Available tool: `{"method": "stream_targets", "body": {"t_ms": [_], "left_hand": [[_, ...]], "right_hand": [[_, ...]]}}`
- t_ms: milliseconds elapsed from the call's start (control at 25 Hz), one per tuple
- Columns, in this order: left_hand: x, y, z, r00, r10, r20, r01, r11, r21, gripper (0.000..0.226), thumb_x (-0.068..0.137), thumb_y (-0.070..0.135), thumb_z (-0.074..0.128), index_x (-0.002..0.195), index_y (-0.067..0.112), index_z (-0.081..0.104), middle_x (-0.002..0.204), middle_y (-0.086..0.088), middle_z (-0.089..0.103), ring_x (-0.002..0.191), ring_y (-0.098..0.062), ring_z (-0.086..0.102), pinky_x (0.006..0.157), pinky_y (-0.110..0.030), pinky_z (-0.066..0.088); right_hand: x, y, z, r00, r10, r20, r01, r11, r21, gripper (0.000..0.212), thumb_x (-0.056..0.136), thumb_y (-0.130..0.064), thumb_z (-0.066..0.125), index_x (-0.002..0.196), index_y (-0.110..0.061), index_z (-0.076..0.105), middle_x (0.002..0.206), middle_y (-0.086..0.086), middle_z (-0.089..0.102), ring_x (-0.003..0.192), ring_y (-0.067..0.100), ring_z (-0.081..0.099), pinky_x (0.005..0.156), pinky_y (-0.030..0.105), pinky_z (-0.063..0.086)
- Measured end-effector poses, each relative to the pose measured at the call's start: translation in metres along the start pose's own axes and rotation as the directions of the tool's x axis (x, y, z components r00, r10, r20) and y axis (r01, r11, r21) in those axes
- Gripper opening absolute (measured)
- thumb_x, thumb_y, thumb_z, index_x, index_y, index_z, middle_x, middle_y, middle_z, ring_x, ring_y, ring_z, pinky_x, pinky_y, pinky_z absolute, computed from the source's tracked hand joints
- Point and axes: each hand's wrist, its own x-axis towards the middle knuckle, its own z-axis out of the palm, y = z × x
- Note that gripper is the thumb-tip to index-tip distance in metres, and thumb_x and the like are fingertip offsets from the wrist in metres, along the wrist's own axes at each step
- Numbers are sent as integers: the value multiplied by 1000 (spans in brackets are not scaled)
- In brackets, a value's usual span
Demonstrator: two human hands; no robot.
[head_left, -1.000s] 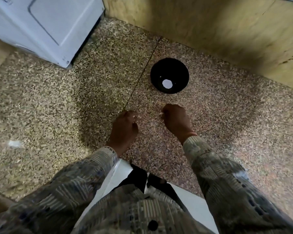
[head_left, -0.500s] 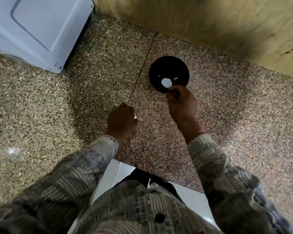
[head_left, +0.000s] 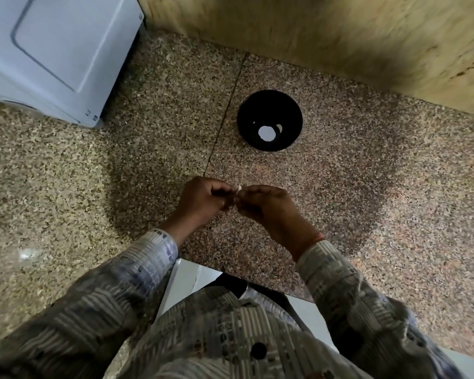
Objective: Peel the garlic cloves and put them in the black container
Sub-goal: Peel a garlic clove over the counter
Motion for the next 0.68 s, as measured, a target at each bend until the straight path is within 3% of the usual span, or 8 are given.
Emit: {"method": "stream_targets", "body": {"t_ms": [200, 240, 320, 360, 440, 560, 680], "left_hand": [[-2, 0, 8, 987, -156, 40, 161, 947, -278, 13, 82, 2, 82, 94, 9, 79, 81, -1, 78, 74, -14, 73, 62, -22, 59], [-1, -3, 9, 985, -172, 1, 167, 957, -239, 12, 82, 7, 83, 93, 8, 80, 81, 0, 77, 73, -13, 72, 60, -19, 57], [2, -8, 7, 990, -77, -115, 94, 984, 152, 10, 81, 20, 86, 87, 14, 81, 80, 6, 77, 66, -1, 67, 58, -9, 47], [2, -9, 6, 990, 17, -140, 37, 926, 376, 9, 82, 24, 86, 85, 17, 81, 82, 6, 77, 66, 1, 65, 58, -8, 42], [2, -7, 6, 980, 154, -128, -46, 795, 605, 11, 84, 28, 83, 86, 17, 81, 86, 2, 78, 69, -6, 63, 63, -14, 38], [1, -7, 8, 961, 240, -138, -87, 734, 674, 19, 85, 28, 83, 98, 15, 77, 89, -3, 78, 74, -16, 67, 68, -21, 42], [-7, -7, 22, 932, 363, -6, -279, 728, 626, 36, 86, 15, 79, 121, 19, 73, 102, -5, 78, 88, -19, 73, 80, -24, 53]], "right_hand": [[0, 1, -11, 998, 58, 38, -60, 996, 63, 12, 99, 0, 60, 107, 0, 69, 99, 18, 72, 89, 25, 71, 86, 38, 61], [0, 3, -11, 997, 67, 32, -70, 993, 91, 14, 101, 0, 56, 110, 1, 66, 98, 17, 71, 89, 25, 71, 85, 37, 62], [1, 7, -10, 997, 79, -1, -78, 993, 93, 16, 105, -2, 51, 115, 1, 63, 98, 16, 70, 89, 24, 71, 82, 35, 63], [1, 10, -11, 997, 77, -18, -75, 994, 76, 16, 106, -3, 50, 116, 0, 62, 97, 15, 70, 86, 23, 71, 79, 34, 63], [1, 15, -12, 996, 68, -52, -65, 997, 50, 18, 107, -5, 49, 116, -2, 64, 93, 13, 68, 80, 20, 69, 74, 32, 63], [2, 17, -15, 988, 83, -131, -79, 996, 36, 14, 106, -4, 52, 111, -2, 64, 90, 13, 68, 74, 19, 68, 68, 31, 63], [1, 17, -21, 981, 122, -153, -117, 992, 40, 17, 107, -5, 50, 114, 2, 64, 86, 12, 67, 73, 18, 66, 64, 29, 62]]}}
